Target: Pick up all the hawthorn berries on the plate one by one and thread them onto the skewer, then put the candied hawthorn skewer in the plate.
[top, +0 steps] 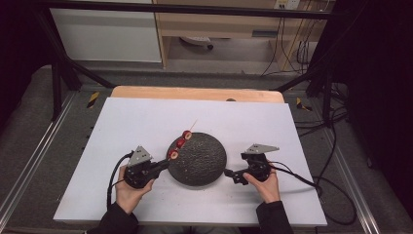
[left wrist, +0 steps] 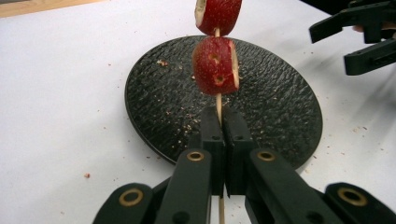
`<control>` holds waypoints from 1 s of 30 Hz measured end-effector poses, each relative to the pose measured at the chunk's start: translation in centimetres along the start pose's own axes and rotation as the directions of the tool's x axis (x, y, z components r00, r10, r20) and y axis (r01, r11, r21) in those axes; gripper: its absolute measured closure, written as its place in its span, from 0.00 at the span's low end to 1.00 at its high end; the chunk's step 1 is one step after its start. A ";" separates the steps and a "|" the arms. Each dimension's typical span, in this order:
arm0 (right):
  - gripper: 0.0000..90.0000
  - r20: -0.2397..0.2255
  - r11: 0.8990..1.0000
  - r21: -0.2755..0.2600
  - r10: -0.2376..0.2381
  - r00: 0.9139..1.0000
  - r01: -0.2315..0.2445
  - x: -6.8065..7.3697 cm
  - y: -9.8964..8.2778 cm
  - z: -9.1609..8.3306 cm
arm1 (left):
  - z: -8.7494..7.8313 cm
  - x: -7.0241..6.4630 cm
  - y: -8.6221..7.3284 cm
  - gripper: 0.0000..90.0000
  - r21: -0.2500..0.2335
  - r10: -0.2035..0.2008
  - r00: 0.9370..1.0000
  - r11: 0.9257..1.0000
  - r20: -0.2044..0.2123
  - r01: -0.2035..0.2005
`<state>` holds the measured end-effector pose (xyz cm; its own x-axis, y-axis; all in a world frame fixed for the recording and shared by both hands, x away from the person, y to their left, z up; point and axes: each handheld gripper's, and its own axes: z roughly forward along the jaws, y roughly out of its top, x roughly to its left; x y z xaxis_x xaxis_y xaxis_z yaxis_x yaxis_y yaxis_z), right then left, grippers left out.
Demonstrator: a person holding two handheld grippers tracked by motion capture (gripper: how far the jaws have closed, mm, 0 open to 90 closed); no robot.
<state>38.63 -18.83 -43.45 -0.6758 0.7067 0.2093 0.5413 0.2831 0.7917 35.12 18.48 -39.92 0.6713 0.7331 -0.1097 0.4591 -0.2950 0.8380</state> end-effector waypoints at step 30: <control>0.01 0.073 0.998 0.060 -0.010 0.997 0.006 -2.8 -4.7 -4.0 | 4.9 -0.2 2.3 0.98 0.201 0.042 0.999 0.979 -0.009 -0.039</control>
<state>36.00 -24.72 -45.46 -0.6429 0.7494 0.1586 0.5662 0.3255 0.7573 38.90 14.66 -40.63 0.6846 0.7256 -0.0697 0.5400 -0.4406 0.7172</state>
